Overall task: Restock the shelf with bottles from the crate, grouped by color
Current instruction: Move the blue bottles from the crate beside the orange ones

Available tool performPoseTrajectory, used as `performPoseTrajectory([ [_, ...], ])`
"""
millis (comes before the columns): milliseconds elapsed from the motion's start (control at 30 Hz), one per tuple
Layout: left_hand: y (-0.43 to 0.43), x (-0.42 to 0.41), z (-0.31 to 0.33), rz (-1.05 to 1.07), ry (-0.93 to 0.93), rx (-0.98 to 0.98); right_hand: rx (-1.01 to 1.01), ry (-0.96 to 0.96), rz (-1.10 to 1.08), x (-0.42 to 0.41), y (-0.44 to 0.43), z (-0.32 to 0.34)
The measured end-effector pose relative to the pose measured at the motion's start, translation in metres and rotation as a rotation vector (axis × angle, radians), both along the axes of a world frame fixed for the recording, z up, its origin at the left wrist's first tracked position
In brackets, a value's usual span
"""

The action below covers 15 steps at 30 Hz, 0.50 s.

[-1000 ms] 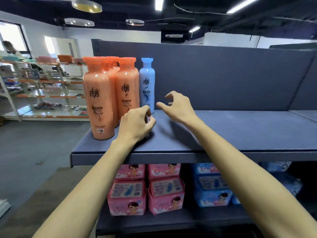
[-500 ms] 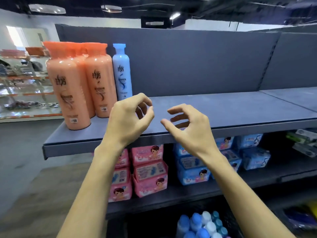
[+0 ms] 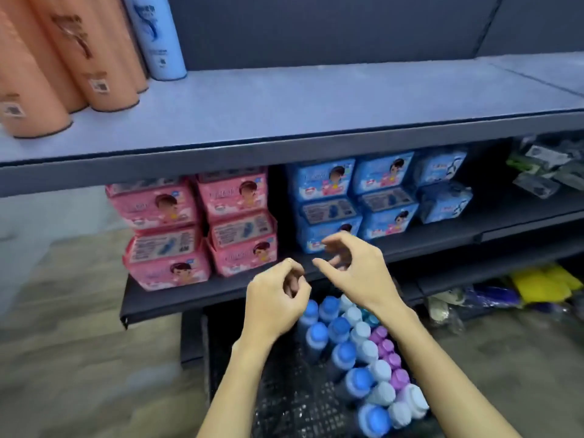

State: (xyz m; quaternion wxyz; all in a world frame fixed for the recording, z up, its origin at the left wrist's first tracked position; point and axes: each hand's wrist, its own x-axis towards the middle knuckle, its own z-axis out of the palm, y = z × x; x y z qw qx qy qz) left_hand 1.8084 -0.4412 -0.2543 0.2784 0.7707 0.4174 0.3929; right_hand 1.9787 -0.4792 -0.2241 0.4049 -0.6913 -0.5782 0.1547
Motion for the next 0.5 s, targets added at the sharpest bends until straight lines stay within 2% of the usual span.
performPoseTrajectory([
  [133,-0.011,0.000,-0.050,0.042,0.148,-0.113,-0.240,0.038,-0.017,0.014,-0.010,-0.067],
  [500,-0.035,-0.003,-0.124,0.098,0.386,-0.386,-0.674,0.021,0.017,0.006,-0.021,-0.201],
])
